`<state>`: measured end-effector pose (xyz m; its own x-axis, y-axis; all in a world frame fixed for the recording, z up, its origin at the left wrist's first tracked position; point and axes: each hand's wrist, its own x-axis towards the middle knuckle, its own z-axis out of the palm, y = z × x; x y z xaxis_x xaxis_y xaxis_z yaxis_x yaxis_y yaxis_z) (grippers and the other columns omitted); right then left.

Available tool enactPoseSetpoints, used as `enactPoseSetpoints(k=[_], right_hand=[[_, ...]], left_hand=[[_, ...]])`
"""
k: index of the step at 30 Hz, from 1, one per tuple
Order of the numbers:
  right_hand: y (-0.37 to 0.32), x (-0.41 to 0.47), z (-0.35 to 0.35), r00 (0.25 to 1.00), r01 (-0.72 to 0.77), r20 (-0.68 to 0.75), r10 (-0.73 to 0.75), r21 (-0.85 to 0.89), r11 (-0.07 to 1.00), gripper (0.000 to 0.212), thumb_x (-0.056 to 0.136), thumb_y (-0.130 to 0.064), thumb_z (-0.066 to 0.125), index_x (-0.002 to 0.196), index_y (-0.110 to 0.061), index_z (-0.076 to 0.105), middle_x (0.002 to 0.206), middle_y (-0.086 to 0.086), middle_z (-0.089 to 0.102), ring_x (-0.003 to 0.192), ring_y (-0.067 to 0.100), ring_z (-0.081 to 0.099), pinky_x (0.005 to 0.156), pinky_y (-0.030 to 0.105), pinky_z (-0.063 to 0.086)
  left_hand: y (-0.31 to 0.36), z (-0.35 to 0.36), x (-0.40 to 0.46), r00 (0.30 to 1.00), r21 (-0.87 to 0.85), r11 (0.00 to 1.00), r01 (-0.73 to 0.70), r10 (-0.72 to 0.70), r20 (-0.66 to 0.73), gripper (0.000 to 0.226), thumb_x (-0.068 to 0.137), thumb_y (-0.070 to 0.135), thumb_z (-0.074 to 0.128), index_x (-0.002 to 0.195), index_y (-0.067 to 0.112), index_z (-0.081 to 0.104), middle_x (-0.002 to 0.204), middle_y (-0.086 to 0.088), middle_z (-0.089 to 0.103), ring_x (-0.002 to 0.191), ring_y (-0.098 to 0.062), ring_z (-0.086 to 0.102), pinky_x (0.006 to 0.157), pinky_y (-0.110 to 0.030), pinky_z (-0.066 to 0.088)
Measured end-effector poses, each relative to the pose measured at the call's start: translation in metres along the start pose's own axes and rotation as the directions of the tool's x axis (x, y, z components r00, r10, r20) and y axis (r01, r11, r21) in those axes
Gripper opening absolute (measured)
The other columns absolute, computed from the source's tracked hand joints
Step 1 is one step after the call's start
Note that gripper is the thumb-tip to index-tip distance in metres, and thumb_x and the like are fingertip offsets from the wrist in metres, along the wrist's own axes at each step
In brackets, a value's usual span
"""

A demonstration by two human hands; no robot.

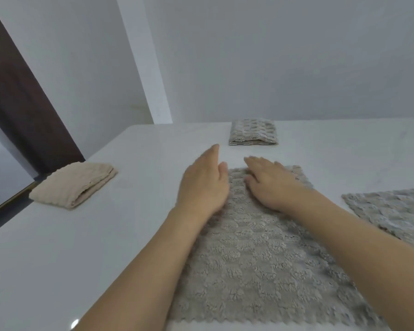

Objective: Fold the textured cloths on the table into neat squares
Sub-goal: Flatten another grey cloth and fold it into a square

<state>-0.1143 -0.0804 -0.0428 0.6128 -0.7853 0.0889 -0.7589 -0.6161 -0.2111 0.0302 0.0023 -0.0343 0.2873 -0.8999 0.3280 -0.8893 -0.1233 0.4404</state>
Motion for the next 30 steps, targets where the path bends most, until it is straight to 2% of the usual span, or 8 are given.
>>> enactPoseSetpoints(k=[3,5,14,20,23,26,28,30], right_hand=[[0.006,0.000,0.017,0.996,-0.064,0.057,0.067,-0.038,0.997,0.055,0.102,-0.042,0.014,0.155,-0.028,0.012,0.162,-0.004,0.008,0.149,0.017,0.005,0.120,0.043,0.001],[0.007,0.002,0.017,0.993,-0.087,0.081,0.091,-0.047,0.995,0.055,0.102,-0.043,0.012,0.155,-0.028,0.008,0.163,-0.005,0.004,0.149,0.017,0.002,0.120,0.044,0.000],[0.011,-0.001,0.013,0.988,-0.102,0.110,0.107,-0.051,0.993,0.056,0.101,-0.044,0.009,0.155,-0.030,0.002,0.163,-0.006,-0.003,0.149,0.016,-0.003,0.121,0.042,-0.003],[0.046,-0.018,0.004,0.968,-0.214,0.114,0.224,-0.094,0.972,0.058,0.101,-0.043,0.007,0.155,-0.024,0.000,0.162,-0.005,-0.006,0.149,0.015,-0.006,0.121,0.042,-0.003],[0.045,-0.018,0.003,0.964,-0.221,0.126,0.235,-0.117,0.968,0.058,0.101,-0.043,0.006,0.155,-0.022,-0.001,0.162,-0.003,-0.007,0.149,0.017,-0.007,0.120,0.044,-0.005],[0.038,-0.017,-0.002,0.946,-0.248,0.164,0.281,-0.197,0.949,0.059,0.101,-0.041,0.005,0.155,-0.019,-0.003,0.162,0.000,-0.009,0.149,0.020,-0.008,0.119,0.048,-0.008],[0.025,-0.017,-0.012,0.931,-0.286,0.164,0.328,-0.232,0.930,0.060,0.101,-0.040,0.008,0.155,-0.015,-0.003,0.162,0.004,-0.010,0.149,0.024,-0.008,0.118,0.051,-0.009],[0.004,-0.025,-0.021,0.953,-0.257,0.117,0.280,-0.183,0.949,0.060,0.102,-0.038,0.012,0.155,-0.012,-0.002,0.162,0.006,-0.009,0.149,0.025,-0.006,0.119,0.050,-0.006]], left_hand=[[-0.011,0.026,-0.005,0.965,0.228,0.974,0.010,-0.069,0.253,0.057,0.104,0.044,0.016,0.158,0.025,0.011,0.165,0.003,0.010,0.151,-0.019,0.007,0.122,-0.046,0.003],[-0.016,0.029,-0.001,0.944,0.263,0.964,0.019,-0.104,0.312,0.057,0.104,0.045,0.013,0.158,0.027,0.008,0.166,0.007,0.002,0.152,-0.018,-0.001,0.122,-0.046,-0.002],[-0.017,0.024,0.000,0.935,0.298,0.954,0.029,-0.131,0.329,0.059,0.103,0.048,0.011,0.158,0.027,0.003,0.165,0.008,-0.002,0.152,-0.017,-0.004,0.122,-0.044,-0.004],[-0.056,0.006,-0.001,0.928,0.340,0.931,0.130,-0.235,0.288,0.061,0.104,0.048,0.010,0.158,0.021,0.003,0.166,0.004,-0.001,0.152,-0.017,-0.001,0.123,-0.040,-0.001],[-0.055,0.006,0.000,0.921,0.345,0.928,0.138,-0.249,0.299,0.061,0.104,0.046,0.009,0.158,0.020,0.003,0.166,0.004,-0.002,0.152,-0.017,-0.003,0.123,-0.043,-0.002],[-0.042,0.000,0.001,0.914,0.480,0.869,0.119,-0.285,0.290,0.061,0.103,0.044,0.007,0.158,0.017,0.002,0.166,0.000,-0.002,0.152,-0.022,-0.006,0.121,-0.050,-0.009],[-0.021,-0.008,-0.006,0.947,0.533,0.843,0.077,-0.229,0.225,0.061,0.103,0.042,0.008,0.158,0.013,0.003,0.166,-0.002,-0.001,0.152,-0.025,-0.009,0.119,-0.051,-0.013],[0.001,-0.009,-0.025,0.976,0.417,0.909,0.024,-0.112,0.187,0.060,0.104,0.040,0.011,0.158,0.013,0.004,0.166,-0.002,-0.001,0.152,-0.024,-0.008,0.121,-0.049,-0.009]])
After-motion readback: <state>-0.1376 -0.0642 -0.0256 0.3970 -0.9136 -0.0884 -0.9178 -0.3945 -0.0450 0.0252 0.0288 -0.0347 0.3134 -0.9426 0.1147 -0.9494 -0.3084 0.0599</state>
